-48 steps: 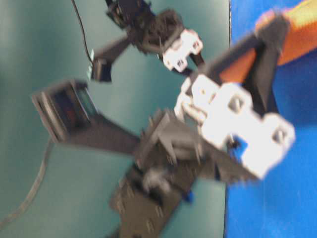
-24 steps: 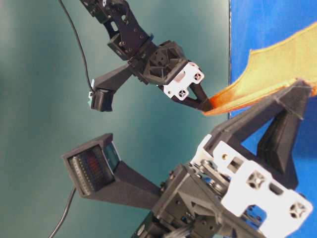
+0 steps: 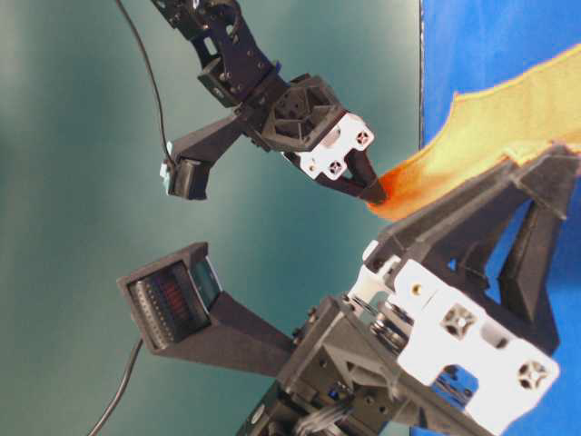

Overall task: Fold the orange towel.
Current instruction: 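Lay the folded strip down and open both grippers, withdrawing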

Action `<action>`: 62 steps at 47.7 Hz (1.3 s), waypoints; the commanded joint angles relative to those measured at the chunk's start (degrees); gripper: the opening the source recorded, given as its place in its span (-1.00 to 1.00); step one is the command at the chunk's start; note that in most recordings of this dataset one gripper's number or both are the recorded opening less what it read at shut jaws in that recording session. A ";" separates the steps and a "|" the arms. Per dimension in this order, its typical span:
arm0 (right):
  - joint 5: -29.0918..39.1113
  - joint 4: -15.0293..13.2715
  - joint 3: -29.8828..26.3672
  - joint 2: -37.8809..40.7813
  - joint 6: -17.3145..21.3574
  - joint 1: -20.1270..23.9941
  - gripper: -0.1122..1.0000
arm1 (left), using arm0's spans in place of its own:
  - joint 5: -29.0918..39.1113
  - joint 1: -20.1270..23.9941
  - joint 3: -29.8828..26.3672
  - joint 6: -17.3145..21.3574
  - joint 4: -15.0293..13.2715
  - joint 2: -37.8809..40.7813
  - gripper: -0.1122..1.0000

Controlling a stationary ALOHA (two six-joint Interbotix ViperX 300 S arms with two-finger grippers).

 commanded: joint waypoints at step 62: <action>-15.82 2.11 32.17 -36.83 10.37 5.19 0.26 | -0.97 17.84 24.17 0.97 0.09 -34.63 0.42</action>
